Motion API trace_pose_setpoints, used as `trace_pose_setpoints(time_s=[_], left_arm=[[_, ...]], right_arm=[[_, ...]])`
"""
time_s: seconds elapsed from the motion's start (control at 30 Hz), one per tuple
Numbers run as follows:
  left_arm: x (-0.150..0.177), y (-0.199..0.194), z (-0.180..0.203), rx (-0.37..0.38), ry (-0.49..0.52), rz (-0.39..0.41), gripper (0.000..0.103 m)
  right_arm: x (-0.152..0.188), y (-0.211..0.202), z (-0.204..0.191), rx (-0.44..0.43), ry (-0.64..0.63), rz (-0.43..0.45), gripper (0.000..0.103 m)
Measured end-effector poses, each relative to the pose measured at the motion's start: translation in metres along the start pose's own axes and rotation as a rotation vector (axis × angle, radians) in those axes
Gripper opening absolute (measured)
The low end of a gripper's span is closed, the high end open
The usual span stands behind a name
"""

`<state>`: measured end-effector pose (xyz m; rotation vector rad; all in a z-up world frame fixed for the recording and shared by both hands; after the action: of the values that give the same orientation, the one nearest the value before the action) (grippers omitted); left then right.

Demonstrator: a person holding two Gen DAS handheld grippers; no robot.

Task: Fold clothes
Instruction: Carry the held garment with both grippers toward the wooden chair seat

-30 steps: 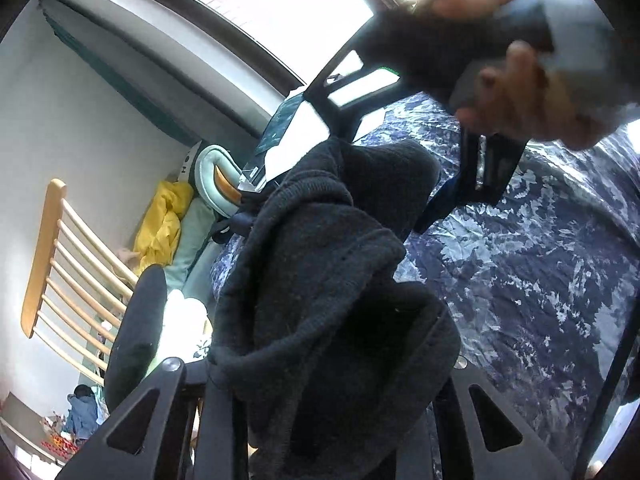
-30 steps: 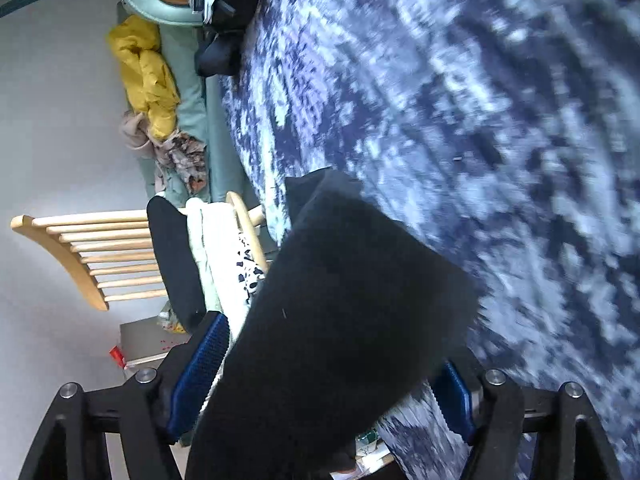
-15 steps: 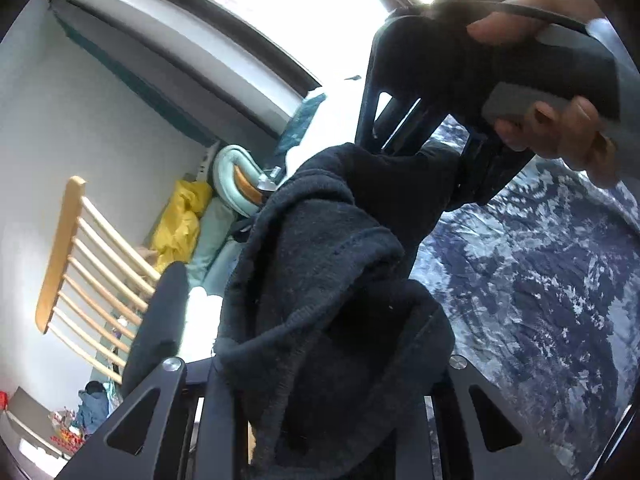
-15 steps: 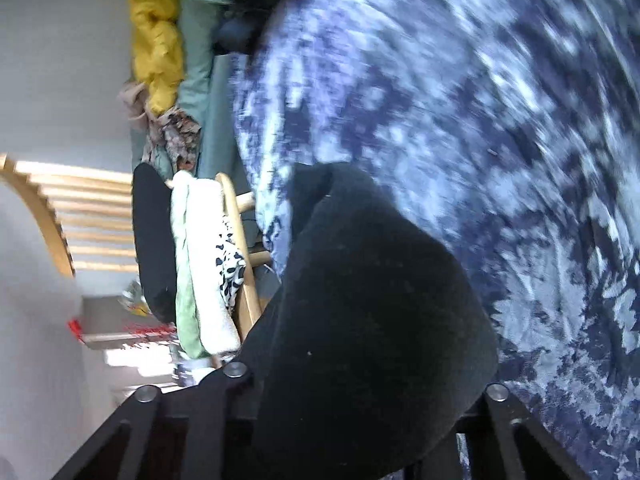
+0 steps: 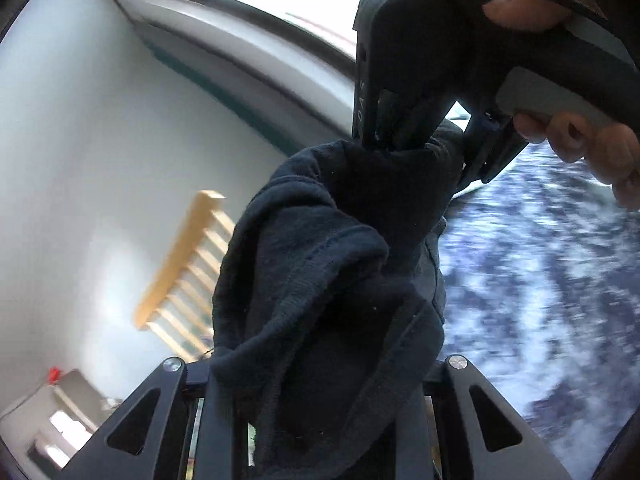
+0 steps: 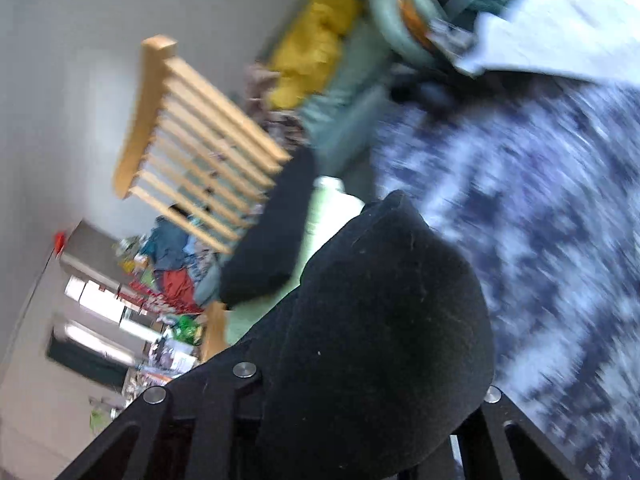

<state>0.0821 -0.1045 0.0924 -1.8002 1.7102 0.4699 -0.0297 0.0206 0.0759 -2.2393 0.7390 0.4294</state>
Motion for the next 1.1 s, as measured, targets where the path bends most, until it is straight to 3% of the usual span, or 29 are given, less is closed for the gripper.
trace_pose_setpoints(time_s=[0.17, 0.3, 0.53, 0.63, 0.83, 0.9, 1.0, 1.1], left_arm=[[0.019, 0.006, -0.059, -0.228, 0.092, 0.012, 0.024], [0.040, 0.030, -0.102, -0.358, 0.176, -0.004, 0.025], [0.082, 0.104, -0.159, -0.456, 0.263, -0.065, 0.025], [0.108, 0.149, -0.163, -0.442, 0.293, -0.114, 0.025], [0.148, 0.204, -0.135, -0.371, 0.377, -0.180, 0.028], [0.153, 0.204, -0.124, -0.349, 0.378, -0.177, 0.028], [0.153, 0.189, -0.112, -0.313, 0.359, -0.162, 0.028], [0.152, 0.168, -0.105, -0.204, 0.286, -0.181, 0.028]], right_arm=[[-0.014, 0.020, -0.082, -0.120, -0.126, 0.025, 0.018], [-0.027, 0.048, -0.139, -0.181, -0.205, 0.038, 0.018], [-0.055, 0.124, -0.202, -0.211, -0.304, 0.053, 0.018], [-0.068, 0.171, -0.209, -0.183, -0.312, 0.037, 0.018], [-0.058, 0.244, -0.175, -0.014, -0.267, -0.081, 0.018], [-0.049, 0.253, -0.164, 0.032, -0.290, -0.109, 0.018], [-0.041, 0.252, -0.149, 0.033, -0.269, -0.158, 0.018], [-0.031, 0.245, -0.133, 0.044, -0.260, -0.208, 0.018]])
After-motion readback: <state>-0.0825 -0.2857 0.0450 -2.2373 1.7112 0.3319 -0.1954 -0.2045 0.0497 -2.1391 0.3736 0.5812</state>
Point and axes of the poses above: each gripper's, at about its wrist camera, not at the fingertips, and y roughly the way its jaws point, z to its right, x to its underside, the point moved 6 cm from there along y, roughly the way its jaws point, and after that the axes turned 10 degrees about x, right-handed, at the moved point
